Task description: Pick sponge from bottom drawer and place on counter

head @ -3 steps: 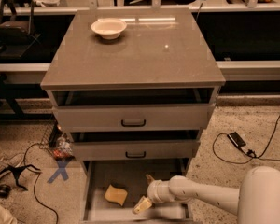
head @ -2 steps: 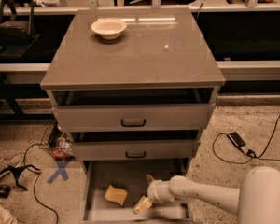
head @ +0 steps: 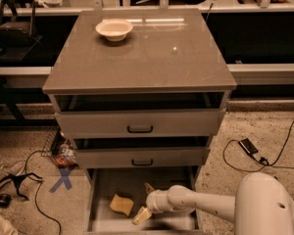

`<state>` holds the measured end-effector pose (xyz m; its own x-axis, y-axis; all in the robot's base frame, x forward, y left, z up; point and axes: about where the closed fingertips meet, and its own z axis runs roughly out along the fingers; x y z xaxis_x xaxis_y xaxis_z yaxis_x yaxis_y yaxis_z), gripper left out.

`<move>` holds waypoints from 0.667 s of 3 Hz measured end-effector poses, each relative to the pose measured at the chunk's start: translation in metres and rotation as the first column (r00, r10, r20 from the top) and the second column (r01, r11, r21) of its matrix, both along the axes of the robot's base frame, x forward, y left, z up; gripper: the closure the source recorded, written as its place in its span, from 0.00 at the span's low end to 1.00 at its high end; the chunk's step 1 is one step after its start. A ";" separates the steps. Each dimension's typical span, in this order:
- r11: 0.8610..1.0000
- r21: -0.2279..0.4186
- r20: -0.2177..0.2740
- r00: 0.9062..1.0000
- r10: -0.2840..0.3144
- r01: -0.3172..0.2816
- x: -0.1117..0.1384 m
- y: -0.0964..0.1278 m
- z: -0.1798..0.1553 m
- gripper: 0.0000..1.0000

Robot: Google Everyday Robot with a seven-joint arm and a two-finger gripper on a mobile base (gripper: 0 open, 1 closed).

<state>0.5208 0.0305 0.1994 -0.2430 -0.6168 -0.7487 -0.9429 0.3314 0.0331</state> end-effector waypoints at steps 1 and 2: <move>0.999 0.010 0.014 0.999 0.031 -0.031 0.009 0.020 -0.016 0.00; 0.999 0.012 0.029 0.998 0.047 -0.048 0.020 0.036 -0.032 0.00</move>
Offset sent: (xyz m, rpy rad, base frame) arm 0.0364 0.0527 -0.0488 0.0122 -0.0501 0.0639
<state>0.5408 0.0665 0.1677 -0.1921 -0.6178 -0.7625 -0.9582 0.2858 0.0098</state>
